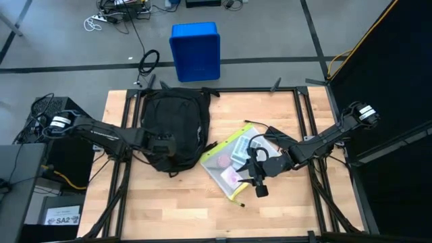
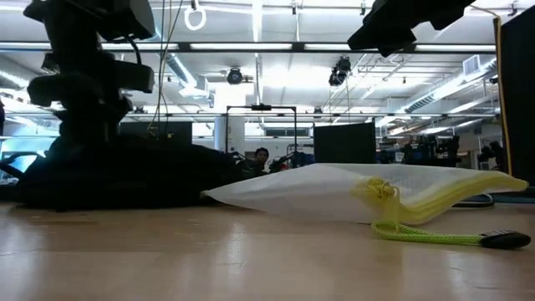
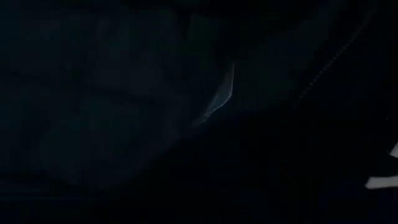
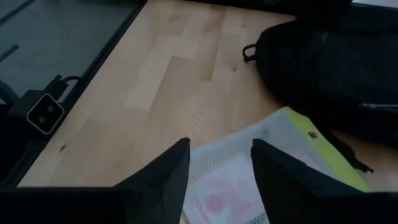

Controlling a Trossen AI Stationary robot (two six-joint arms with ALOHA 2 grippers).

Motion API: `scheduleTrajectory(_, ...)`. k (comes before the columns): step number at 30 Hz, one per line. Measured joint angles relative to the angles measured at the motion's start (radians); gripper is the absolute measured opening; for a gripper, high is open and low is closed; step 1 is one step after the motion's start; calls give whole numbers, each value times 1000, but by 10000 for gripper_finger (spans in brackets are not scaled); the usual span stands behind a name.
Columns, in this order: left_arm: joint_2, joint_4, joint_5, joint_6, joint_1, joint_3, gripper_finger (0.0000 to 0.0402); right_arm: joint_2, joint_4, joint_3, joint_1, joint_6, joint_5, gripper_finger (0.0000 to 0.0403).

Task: Unpack backpack
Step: Put the white zip bag into the black backpack

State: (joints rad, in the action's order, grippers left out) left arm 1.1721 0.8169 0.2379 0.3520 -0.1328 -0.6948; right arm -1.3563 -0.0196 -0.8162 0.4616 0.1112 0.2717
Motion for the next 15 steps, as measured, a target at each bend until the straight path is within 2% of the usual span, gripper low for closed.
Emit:
scheduleTrajectory(5,35,-56,-1,-7,6,0,30,0,0,0,-2,0,0,143)
scheduleTrajectory(6,40,-85,-1,1,6,1,16,0,0,0,-2,0,0,142)
scheduleTrajectory(11,46,-287,27,3,-36,-34,1,0,0,0,-1,-1,0,143)
scheduleTrajectory(15,46,-299,77,-28,-49,-124,0,0,-1,0,-1,0,0,144)
